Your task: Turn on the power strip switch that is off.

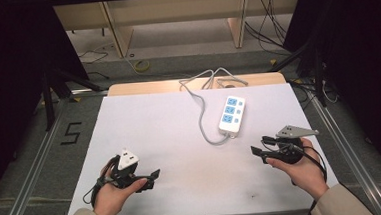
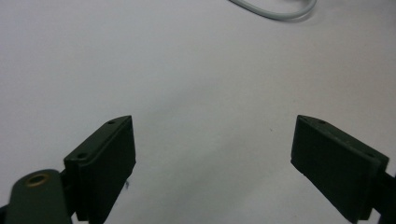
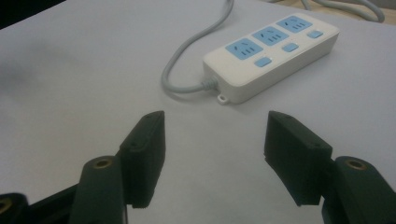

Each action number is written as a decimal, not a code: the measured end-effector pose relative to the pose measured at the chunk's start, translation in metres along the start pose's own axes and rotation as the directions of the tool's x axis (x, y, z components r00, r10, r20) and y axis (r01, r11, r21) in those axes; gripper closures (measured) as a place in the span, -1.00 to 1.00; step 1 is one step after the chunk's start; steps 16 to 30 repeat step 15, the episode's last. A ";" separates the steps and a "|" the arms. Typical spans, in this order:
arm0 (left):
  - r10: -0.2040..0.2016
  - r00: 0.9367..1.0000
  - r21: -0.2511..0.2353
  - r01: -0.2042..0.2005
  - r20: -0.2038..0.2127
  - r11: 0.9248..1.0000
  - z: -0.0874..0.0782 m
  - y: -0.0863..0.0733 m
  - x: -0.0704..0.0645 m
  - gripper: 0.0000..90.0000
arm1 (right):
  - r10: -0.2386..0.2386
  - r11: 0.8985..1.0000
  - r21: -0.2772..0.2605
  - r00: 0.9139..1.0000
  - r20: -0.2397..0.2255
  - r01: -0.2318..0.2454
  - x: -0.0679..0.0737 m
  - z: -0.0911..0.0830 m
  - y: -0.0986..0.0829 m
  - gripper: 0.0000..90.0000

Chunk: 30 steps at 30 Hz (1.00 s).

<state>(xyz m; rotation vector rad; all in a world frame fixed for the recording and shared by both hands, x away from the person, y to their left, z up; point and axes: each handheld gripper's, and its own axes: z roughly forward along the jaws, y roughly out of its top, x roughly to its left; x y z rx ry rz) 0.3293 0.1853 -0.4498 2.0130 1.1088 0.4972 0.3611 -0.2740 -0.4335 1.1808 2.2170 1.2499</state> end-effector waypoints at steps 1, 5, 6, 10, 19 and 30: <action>-0.001 1.000 0.000 0.001 0.000 1.000 0.000 0.000 0.000 -0.70 | 0.001 1.000 -0.001 1.000 0.001 -0.001 0.001 -0.001 -0.002 -0.14; 0.001 1.000 0.002 -0.001 0.000 1.000 0.000 0.000 0.000 -0.70 | -0.009 1.000 -0.012 1.000 0.007 0.009 0.004 -0.006 -0.007 -0.18; 0.002 1.000 0.000 -0.002 -0.001 1.000 0.000 0.000 0.000 -0.70 | -0.009 1.000 -0.017 1.000 0.007 0.009 0.004 -0.006 -0.008 -0.19; 0.003 1.000 0.000 -0.003 0.001 1.000 0.000 0.000 0.000 -0.70 | -0.010 1.000 -0.026 1.000 0.011 0.010 0.005 -0.008 -0.011 -0.22; 0.006 1.000 0.004 -0.006 0.008 1.000 0.001 0.001 -0.002 -0.70 | -0.008 0.999 -0.035 1.000 0.014 0.009 0.005 -0.010 -0.012 -0.24; 0.006 1.000 0.004 -0.006 0.008 1.000 0.001 0.001 -0.002 -0.70 | -0.008 0.999 -0.035 1.000 0.014 0.009 0.005 -0.010 -0.012 -0.24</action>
